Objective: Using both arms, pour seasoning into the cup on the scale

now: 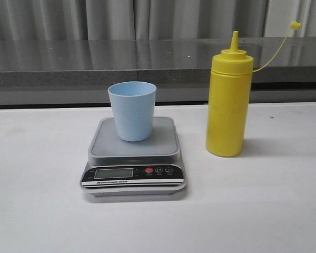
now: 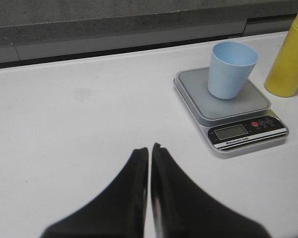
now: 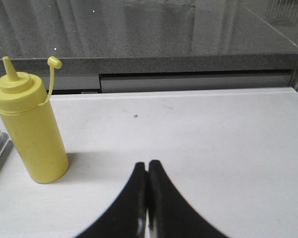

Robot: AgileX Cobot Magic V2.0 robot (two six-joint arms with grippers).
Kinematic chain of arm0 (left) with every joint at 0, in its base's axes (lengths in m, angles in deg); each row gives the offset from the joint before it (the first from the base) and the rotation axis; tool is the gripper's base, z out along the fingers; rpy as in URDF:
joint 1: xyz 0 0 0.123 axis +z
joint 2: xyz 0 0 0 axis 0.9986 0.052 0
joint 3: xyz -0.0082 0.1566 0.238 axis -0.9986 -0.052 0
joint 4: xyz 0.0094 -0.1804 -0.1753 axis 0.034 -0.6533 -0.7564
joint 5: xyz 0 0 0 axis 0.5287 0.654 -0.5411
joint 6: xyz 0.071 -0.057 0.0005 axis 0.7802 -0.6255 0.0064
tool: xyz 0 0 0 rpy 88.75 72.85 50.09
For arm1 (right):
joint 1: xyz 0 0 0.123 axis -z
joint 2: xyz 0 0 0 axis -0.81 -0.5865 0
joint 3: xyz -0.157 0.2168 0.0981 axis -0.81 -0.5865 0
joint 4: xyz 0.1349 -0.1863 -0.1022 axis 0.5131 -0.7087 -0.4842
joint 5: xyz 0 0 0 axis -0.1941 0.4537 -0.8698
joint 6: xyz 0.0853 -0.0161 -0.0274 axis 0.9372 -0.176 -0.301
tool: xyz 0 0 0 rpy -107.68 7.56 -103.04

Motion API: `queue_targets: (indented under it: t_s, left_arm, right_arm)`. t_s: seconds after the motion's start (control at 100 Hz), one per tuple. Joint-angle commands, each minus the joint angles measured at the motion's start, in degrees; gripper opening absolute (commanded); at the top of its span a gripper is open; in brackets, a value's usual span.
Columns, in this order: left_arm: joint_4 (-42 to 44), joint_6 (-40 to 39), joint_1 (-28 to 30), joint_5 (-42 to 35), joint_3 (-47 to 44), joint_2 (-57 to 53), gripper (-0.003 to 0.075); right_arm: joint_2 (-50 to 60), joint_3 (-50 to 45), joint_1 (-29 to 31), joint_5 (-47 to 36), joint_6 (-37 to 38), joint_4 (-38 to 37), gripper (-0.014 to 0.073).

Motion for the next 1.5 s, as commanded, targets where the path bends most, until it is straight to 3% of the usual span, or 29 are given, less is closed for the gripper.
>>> queue_targets:
  t_s: [0.0, 0.18, 0.3, 0.38, 0.54, 0.61, 0.89, 1.15, 1.49]
  left_arm:
    - [0.49, -0.63, 0.20, -3.90, 1.39, 0.67, 0.0011]
    - [0.49, -0.63, 0.20, -3.90, 1.39, 0.67, 0.0011]
    - [0.49, -0.63, 0.20, -3.90, 1.39, 0.67, 0.0011]
    - [0.49, -0.63, 0.20, -3.90, 1.39, 0.67, 0.0011]
    - [0.49, -0.63, 0.20, -3.90, 1.39, 0.67, 0.0011]
    - [0.49, -0.63, 0.20, -3.90, 1.39, 0.67, 0.0011]
    - [0.49, -0.63, 0.20, -3.90, 1.39, 0.67, 0.0011]
    - [0.49, -0.63, 0.20, -3.90, 1.39, 0.67, 0.0011]
    - [0.49, -0.63, 0.20, -3.90, 1.39, 0.67, 0.0011]
  right_arm:
    - [-4.63, 3.93, 0.42, -3.55, -0.02, -0.06, -0.0067]
    - [-12.67, 7.45, -0.89, -2.62, -0.02, -0.06, -0.0059]
    - [-17.90, 9.26, -5.32, -4.43, -0.89, -0.10, 0.0029]
    - [-20.52, 10.13, -9.07, -5.84, -2.19, -0.24, 0.0145]
    - [-25.83, 10.39, -16.26, -9.12, -2.31, -0.25, 0.0564]
    - [-27.98, 10.39, -17.91, -11.08, -2.31, -0.25, 0.0671]
    - [-35.58, 10.39, -19.08, -18.78, -2.18, 0.05, 0.0633]
    - [-45.94, 9.73, -19.08, -39.65, -1.96, 0.12, 0.0633]
    - [-60.09, 9.73, -19.08, -54.84, -1.91, -2.44, 0.0633]
